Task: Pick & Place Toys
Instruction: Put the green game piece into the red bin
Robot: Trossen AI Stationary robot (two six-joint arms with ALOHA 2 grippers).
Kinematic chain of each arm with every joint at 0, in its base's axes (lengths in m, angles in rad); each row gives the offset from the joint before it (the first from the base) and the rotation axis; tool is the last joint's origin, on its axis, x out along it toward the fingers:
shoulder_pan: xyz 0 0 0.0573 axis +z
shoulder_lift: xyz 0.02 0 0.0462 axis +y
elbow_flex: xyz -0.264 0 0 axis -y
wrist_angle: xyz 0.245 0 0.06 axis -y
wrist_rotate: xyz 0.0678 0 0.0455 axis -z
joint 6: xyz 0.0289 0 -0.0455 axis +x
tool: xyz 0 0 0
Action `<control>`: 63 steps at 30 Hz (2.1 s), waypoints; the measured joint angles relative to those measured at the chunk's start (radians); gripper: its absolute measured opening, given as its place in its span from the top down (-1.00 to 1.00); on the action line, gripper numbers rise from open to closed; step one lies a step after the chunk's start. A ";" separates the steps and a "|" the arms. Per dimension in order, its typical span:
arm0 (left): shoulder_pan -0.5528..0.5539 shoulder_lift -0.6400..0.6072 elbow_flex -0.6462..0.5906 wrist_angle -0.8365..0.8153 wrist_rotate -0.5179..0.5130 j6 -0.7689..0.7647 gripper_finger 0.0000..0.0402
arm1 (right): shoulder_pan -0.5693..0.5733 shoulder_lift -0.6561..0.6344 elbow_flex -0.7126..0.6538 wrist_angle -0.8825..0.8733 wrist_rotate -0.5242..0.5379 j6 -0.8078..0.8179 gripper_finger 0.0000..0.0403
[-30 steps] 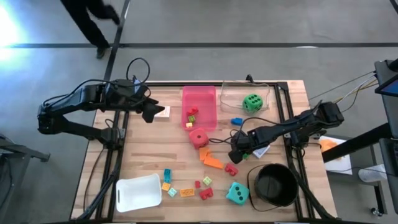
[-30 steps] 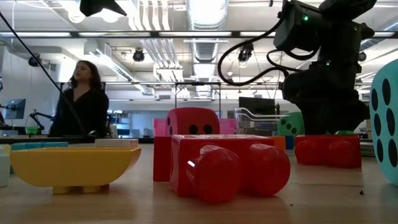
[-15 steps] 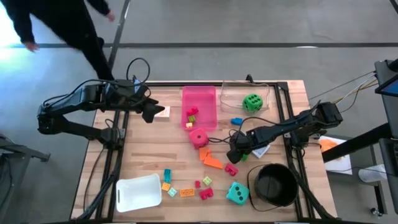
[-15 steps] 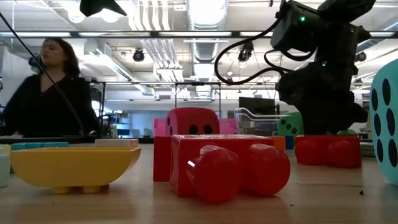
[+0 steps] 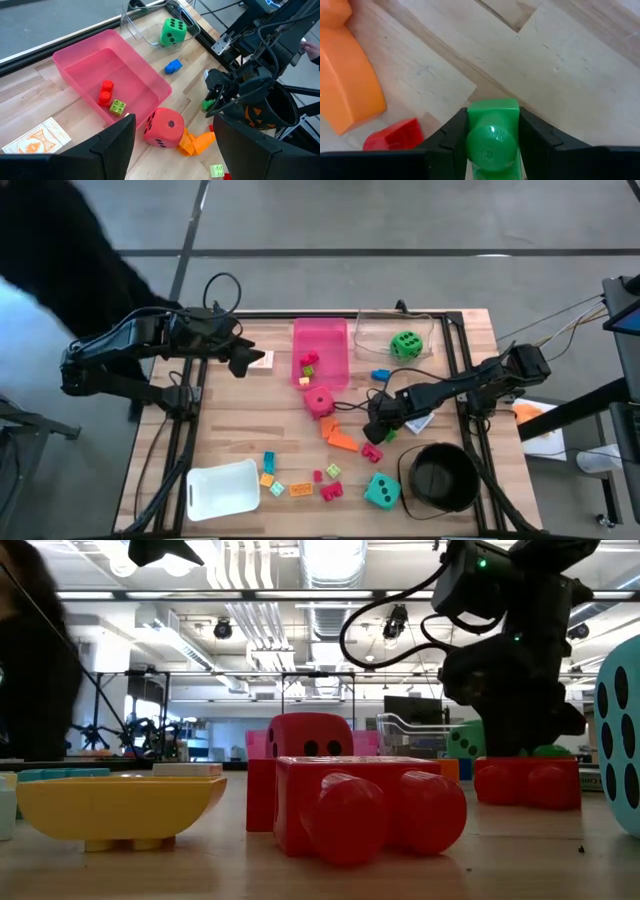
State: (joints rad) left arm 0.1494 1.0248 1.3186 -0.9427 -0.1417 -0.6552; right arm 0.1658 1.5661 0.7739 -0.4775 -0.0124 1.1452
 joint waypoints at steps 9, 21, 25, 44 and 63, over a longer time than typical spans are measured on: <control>0.000 0.000 0.000 0.000 0.000 0.000 -0.35 | 0.000 -0.003 0.057 -0.063 0.013 -0.003 0.39; 0.000 0.000 0.000 0.000 0.000 0.000 -0.35 | 0.000 -0.004 0.182 -0.157 0.070 -0.028 0.39; 0.000 0.000 0.000 0.000 0.000 0.000 -0.35 | 0.000 -0.005 0.231 -0.173 0.091 -0.031 0.39; 0.000 0.000 0.000 0.000 0.000 0.000 -0.35 | -0.097 0.004 0.427 -0.185 0.154 0.120 0.39; 0.000 0.000 0.000 -0.001 0.000 0.000 -0.35 | -0.174 0.295 0.837 -0.201 0.227 0.238 0.39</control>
State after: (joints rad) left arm 0.1496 1.0248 1.3186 -0.9432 -0.1421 -0.6552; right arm -0.0082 1.8616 1.6106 -0.6788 0.2149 1.3833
